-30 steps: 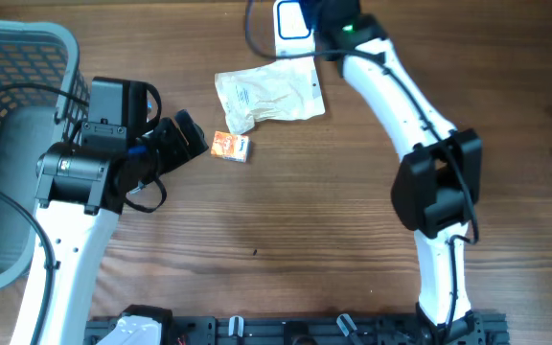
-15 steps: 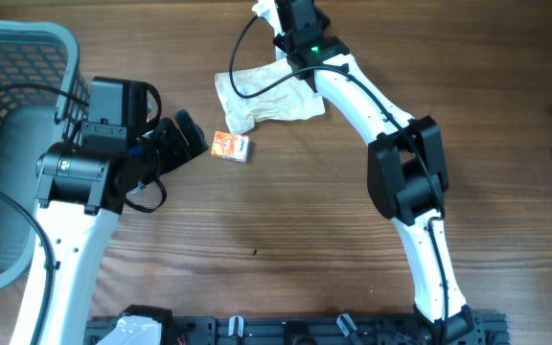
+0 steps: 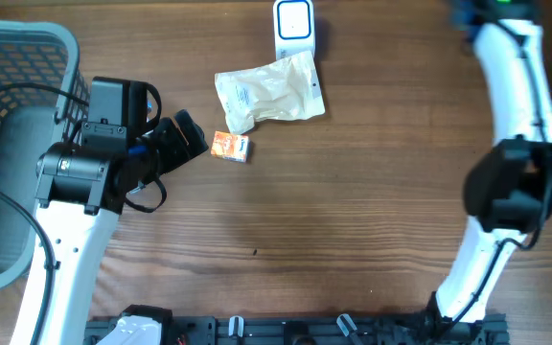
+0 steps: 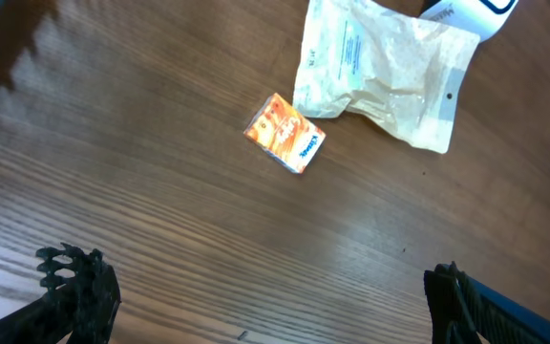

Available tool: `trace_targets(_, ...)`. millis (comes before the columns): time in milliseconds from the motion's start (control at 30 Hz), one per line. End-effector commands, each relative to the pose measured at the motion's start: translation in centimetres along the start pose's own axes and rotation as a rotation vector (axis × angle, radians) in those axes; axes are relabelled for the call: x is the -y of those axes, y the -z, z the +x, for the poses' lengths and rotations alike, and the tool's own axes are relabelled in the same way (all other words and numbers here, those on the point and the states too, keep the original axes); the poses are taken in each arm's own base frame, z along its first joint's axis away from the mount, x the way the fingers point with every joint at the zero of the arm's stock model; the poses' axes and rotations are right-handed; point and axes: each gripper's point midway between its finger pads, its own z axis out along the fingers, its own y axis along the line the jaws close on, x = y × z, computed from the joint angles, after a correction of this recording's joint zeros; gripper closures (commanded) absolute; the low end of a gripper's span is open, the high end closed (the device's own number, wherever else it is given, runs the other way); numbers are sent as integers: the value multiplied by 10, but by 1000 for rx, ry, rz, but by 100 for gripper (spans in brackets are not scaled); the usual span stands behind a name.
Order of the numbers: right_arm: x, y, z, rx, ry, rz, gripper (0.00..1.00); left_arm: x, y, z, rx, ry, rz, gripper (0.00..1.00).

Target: Scan the item barcode

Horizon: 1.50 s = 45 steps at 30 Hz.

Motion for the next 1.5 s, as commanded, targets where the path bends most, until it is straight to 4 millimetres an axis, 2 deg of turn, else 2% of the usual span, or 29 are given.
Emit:
trace_targets(0,57,-38,34,-146,-140,63,95,1,4,-4,16,-13,6,0)
trace_targets(33,74,-46,42,-174,-159,85,95,1,4,-4,16,-13,6,0)
trace_targets(67,103,-59,58,-220,-186,129,96,1,4,-4,16,-13,6,0)
trace_targets(133,140,-76,82,-280,-226,184,95,1,4,-4,16,-13,6,0)
trace_targets(300,179,-91,106,-319,-273,243,92,1,4,-4,16,-13,6,0)
trace_targets(400,209,-92,122,-337,-260,367,87,1,4,-4,15,-13,6,0)
trace_targets(433,215,-94,128,-345,-260,385,75,1,4,-4,16,-13,6,0)
trace_targets(500,221,-98,142,-375,-234,389,41,1,4,-4,16,-13,6,0)
trace_targets(533,218,-100,145,-385,-189,366,13,1,4,-4,15,-13,6,0)
trace_targets(567,212,-102,144,-391,-143,324,2,1,4,-4,16,-13,6,0)
trace_targets(667,178,-98,131,-387,-49,137,0,1,4,-4,16,-13,6,0)
trace_targets(767,149,-59,85,-261,-25,67,0,1,4,-4,16,-13,6,0)
trace_targets(800,129,-41,69,-215,-26,-11,0,1,4,-4,16,-13,6,0)
trace_targets(867,46,15,44,-146,-19,-407,0,1,4,-4,15,-13,6,0)
trace_targets(900,0,49,41,-150,-13,-647,0,1,4,-4,16,-13,6,0)
trace_targets(933,-35,76,45,-182,-28,-829,0,1,4,-4,16,-13,6,0)
trace_targets(1000,-84,106,62,-289,-77,-982,0,1,4,-4,16,-13,6,0)
trace_targets(1067,-140,133,92,-358,-2,-1033,0,1,4,-4,16,-13,6,0)
trace_targets(1133,-173,144,114,-362,85,-1016,0,1,4,-4,16,-13,6,0)
trace_targets(1200,-220,148,153,-346,209,-942,2,1,4,-4,16,-13,6,0)
trace_targets(1300,-277,147,200,-333,240,-861,7,1,4,-4,15,-13,6,0)
trace_targets(1367,-303,142,223,-325,199,-814,11,1,4,-4,15,-13,6,0)
trace_targets(1467,-336,131,249,-358,35,-781,19,1,4,-4,15,-13,6,0)
